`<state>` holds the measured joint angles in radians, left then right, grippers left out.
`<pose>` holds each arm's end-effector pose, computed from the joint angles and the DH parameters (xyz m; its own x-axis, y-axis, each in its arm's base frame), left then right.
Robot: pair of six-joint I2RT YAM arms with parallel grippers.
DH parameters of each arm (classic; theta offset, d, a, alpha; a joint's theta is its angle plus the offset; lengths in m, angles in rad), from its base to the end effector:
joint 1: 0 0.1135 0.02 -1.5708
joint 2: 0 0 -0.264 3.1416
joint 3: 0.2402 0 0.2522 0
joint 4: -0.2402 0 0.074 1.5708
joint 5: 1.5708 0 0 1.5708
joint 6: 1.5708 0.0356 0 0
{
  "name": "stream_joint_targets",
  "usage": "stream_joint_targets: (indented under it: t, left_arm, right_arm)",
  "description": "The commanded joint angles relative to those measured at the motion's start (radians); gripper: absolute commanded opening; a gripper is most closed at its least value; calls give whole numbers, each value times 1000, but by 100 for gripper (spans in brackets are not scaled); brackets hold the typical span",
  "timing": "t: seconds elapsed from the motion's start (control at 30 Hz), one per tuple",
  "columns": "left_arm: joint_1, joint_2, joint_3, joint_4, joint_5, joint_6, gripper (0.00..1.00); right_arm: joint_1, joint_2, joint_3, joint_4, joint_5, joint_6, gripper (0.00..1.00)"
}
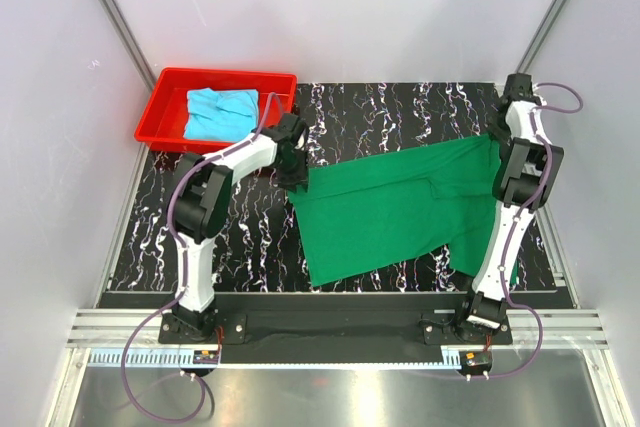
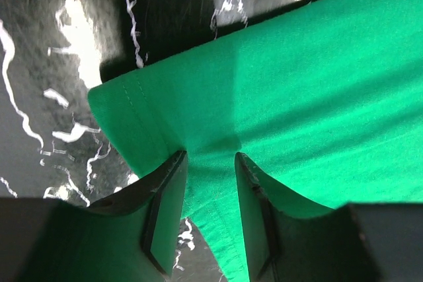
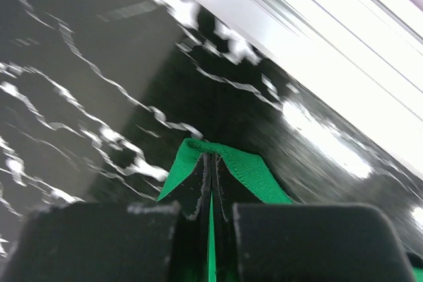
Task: Fold and stack the t-shirts
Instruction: Fold the tshirt
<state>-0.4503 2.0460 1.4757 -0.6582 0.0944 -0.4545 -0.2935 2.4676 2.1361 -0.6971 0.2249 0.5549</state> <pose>0.3732 -0.1841 0.1634 -0.9647 -0.0191 -0.2626 0.0426 0.9729 -0.2271 0.5084 -0.1619 0.1622 -0.4903 0.6847 -0.5392 0.7653 0.6343 0.1095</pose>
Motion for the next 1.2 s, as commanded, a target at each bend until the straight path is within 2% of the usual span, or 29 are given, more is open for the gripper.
stream_joint_targets:
  t: [0.0, 0.1, 0.2, 0.23, 0.3, 0.37, 0.47, 0.6, 0.67, 0.7, 0.73, 0.8, 0.83, 0.93, 1.0, 1.07, 1.17]
  left_arm:
    - [15, 66, 38, 3, -47, -12, 42]
    - [10, 54, 72, 3, -50, -15, 45]
    - [-4, 4, 94, -14, -82, 3, 52]
    - [-8, -15, 90, -15, -87, 16, 57]
    - [-24, -76, 80, -23, -93, 25, 62]
    - [-40, -122, 57, -29, -93, 43, 67]
    - [-77, -264, 9, -60, -139, 57, 70]
    - [-125, -444, -133, -70, -107, 51, 69]
    - [-139, -541, -245, -57, -40, 48, 65]
    - [-152, -569, -285, -38, -16, 48, 59]
    - [-162, -593, -355, -26, 10, 47, 56]
    - [-197, -651, -423, 21, 69, 30, 48]
    - [-212, -664, -478, 40, 86, 7, 45]
    - [-284, -670, -535, 69, 129, -25, 43]
    - [-345, -661, -557, 77, 133, -42, 43]
    - [-381, -670, -592, 94, 116, -75, 44]
    - [-424, -672, -643, 115, 105, -130, 43]
  right_arm:
    - [4, 65, 100, 34, -2, 22, 0]
    - [8, 89, 148, 25, -22, 27, 1]
    - [14, 99, 199, -24, -22, 13, 16]
    - [16, 96, 218, -36, -19, 1, 21]
    - [17, 76, 231, -68, -27, -15, 26]
    - [17, 61, 274, -103, -15, -36, 38]
    - [17, -19, 315, -223, 31, -81, 58]
    - [7, -180, 231, -288, 103, -153, 77]
    - [-7, -258, 101, -288, 129, -173, 80]
    - [-13, -341, 43, -272, 120, -174, 80]
    - [-21, -384, -90, -253, 111, -173, 79]
    - [-55, -505, -223, -191, 48, -158, 75]
    - [-68, -542, -348, -167, 28, -147, 73]
    - [-104, -668, -557, -91, -29, -165, 66]
    - [-134, -735, -635, -84, -61, -179, 64]
    - [-156, -784, -732, -81, -87, -203, 56]
    - [-188, -818, -811, -96, -87, -231, 32]
